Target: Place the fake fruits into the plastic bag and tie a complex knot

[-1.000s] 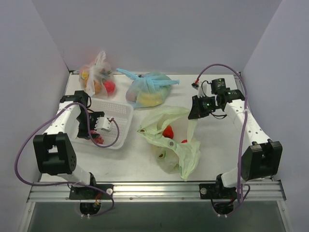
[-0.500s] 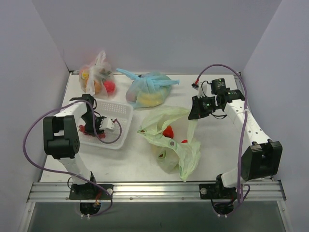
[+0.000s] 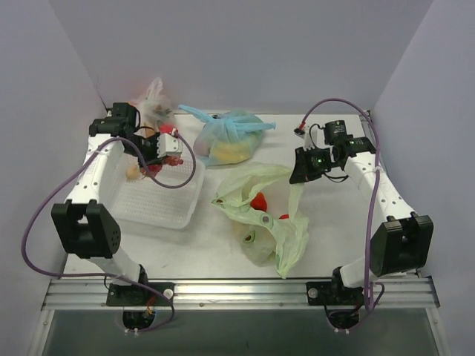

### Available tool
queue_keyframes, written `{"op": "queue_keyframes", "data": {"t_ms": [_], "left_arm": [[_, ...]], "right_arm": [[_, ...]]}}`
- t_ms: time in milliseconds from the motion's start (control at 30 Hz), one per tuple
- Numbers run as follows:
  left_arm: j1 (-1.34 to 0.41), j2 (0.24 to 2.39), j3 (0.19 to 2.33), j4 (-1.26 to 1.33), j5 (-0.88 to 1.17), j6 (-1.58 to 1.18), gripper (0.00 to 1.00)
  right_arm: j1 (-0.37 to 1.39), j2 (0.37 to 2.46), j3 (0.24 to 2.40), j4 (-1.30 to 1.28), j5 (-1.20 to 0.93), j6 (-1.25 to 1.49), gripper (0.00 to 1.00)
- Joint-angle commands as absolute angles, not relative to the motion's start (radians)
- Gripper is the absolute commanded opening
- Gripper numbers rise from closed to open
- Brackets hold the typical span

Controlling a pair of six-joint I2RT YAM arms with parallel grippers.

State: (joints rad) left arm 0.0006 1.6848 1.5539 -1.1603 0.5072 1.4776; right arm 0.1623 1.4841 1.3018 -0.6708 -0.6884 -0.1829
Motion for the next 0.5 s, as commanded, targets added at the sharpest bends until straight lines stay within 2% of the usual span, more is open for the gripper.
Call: {"op": "queue_keyframes", "data": {"t_ms": [0, 133, 200, 367, 467], "left_arm": [[-0.08, 1.554, 1.716, -1.278, 0.799, 1.257, 0.0], [-0.216, 1.537, 1.875, -1.246, 0.943, 1.013, 0.0], [-0.311, 1.531, 1.92, -1.134, 1.005, 0.806, 0.0], [-0.515, 1.476, 1.834, -0.661, 1.002, 0.374, 0.0], [-0.635, 1.492, 1.763, -0.472, 0.963, 0.251, 0.0]], "right_arm": [[0.156, 1.5, 1.336, -0.701, -0.713, -0.198, 0.01], [0.156, 1.517, 1.351, -0.701, -0.722, -0.196, 0.01], [0.158, 1.52, 1.361, -0.701, -0.724, -0.195, 0.01], [0.167, 1.526, 1.373, -0.699, -0.729, -0.193, 0.01], [0.172, 1.532, 1.382, -0.701, -0.735, -0.19, 0.01]]}}
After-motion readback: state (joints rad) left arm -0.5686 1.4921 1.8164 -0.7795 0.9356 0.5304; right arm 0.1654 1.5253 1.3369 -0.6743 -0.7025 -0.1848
